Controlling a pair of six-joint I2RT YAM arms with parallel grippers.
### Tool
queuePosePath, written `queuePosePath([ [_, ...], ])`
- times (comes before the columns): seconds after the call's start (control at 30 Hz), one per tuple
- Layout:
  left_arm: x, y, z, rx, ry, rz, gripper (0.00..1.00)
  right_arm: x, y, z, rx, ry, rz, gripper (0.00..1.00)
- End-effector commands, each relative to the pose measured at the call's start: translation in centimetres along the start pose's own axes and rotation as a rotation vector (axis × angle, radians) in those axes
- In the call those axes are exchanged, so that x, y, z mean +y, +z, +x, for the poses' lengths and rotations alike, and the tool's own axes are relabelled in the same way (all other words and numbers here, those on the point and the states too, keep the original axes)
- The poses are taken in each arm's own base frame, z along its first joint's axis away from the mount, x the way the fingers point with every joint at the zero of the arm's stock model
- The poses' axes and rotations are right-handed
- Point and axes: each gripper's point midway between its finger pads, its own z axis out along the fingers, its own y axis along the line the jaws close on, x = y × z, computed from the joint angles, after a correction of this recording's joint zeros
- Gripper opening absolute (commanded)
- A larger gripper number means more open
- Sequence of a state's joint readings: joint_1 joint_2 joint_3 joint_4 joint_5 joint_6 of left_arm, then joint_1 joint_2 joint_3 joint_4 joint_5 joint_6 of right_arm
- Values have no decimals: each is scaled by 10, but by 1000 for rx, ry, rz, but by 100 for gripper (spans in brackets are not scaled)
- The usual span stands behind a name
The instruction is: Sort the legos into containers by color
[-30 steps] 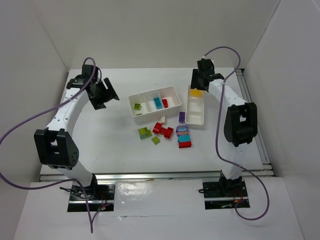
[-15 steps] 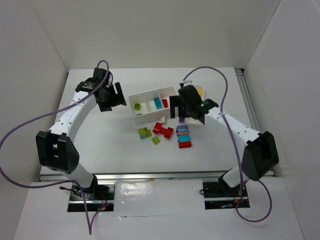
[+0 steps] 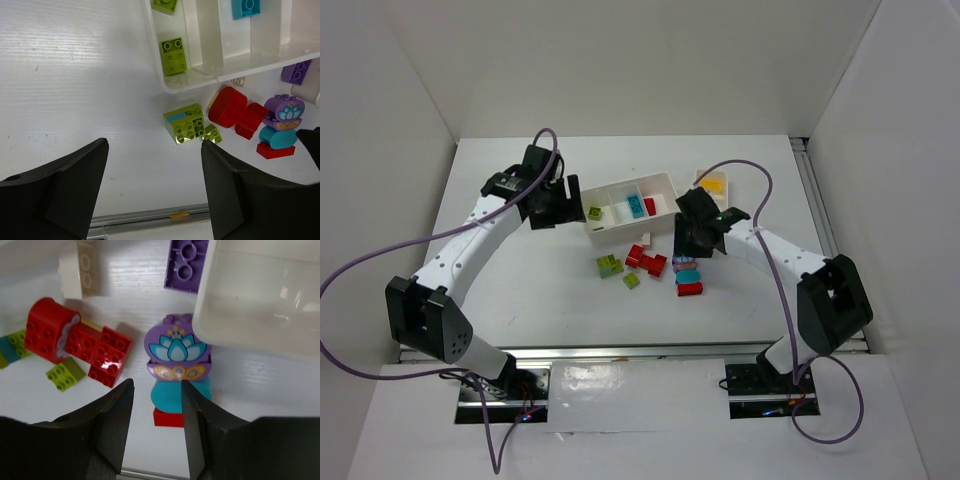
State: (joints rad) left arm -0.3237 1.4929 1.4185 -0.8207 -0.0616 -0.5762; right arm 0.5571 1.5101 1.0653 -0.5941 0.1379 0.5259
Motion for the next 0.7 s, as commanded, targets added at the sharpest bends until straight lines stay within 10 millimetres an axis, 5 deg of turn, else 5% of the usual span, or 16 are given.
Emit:
queuePosePath([
  [0.0,-6,-8,-14,-43,10,9,85,23,5,-37,-76,45,-78,49],
  [0.2,-8,-4,-14,-40,18,1,85,16,38,-63,-95,68,-51,36],
  [0.33,-10,-6,-17,-48,18,5,85,-27,49,-82,-133,138,110,33],
  [0.5,-11,-2,-22,-49,17,-4,85,-69,61,-81,-93,173,185,33],
  [0.67,-13,0,-22,-44,18,3,85,-50,55,-91,-126,130,98,39],
])
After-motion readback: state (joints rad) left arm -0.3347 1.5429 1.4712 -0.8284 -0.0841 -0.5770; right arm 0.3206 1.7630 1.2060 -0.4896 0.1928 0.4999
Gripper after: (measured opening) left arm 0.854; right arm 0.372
